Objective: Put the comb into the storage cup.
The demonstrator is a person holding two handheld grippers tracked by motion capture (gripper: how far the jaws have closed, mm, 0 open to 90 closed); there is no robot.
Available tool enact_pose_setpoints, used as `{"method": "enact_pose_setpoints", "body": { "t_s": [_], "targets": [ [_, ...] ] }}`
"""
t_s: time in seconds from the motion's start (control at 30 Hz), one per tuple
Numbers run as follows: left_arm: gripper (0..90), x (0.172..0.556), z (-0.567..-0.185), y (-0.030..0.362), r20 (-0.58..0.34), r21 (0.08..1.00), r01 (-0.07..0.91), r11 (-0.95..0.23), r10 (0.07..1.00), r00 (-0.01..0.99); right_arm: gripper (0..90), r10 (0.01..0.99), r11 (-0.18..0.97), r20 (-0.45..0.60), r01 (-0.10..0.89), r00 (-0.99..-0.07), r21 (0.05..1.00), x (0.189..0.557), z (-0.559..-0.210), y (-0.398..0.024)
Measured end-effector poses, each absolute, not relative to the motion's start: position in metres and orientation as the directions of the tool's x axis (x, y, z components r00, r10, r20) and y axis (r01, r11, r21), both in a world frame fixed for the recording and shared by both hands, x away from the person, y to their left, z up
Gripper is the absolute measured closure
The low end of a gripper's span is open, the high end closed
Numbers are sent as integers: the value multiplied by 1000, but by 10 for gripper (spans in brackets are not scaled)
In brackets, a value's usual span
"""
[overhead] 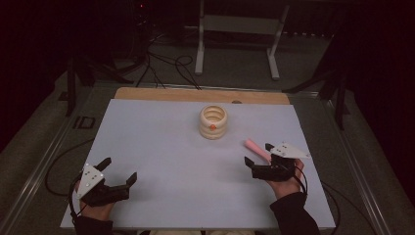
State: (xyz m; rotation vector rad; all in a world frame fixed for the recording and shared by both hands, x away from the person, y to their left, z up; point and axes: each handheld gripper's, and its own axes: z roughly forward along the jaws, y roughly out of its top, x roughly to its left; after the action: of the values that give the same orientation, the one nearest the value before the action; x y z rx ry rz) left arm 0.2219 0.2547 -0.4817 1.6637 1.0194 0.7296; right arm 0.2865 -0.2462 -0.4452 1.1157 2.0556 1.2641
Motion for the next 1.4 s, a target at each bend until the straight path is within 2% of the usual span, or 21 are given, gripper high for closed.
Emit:
{"method": "enact_pose_setpoints", "body": {
  "t_s": [0.5, 1.4],
  "targets": [
    [4, 222, -482, 255, -16, 953, 277, -127, 888, 460, 81, 841, 242, 8, 390, -541, 888, 298, -441, -245],
    [4, 223, -483, 254, -17, 952, 278, -125, 888, 460, 81, 879, 221, 21, 445, -477, 868, 329, -448, -253]
  ]
}}
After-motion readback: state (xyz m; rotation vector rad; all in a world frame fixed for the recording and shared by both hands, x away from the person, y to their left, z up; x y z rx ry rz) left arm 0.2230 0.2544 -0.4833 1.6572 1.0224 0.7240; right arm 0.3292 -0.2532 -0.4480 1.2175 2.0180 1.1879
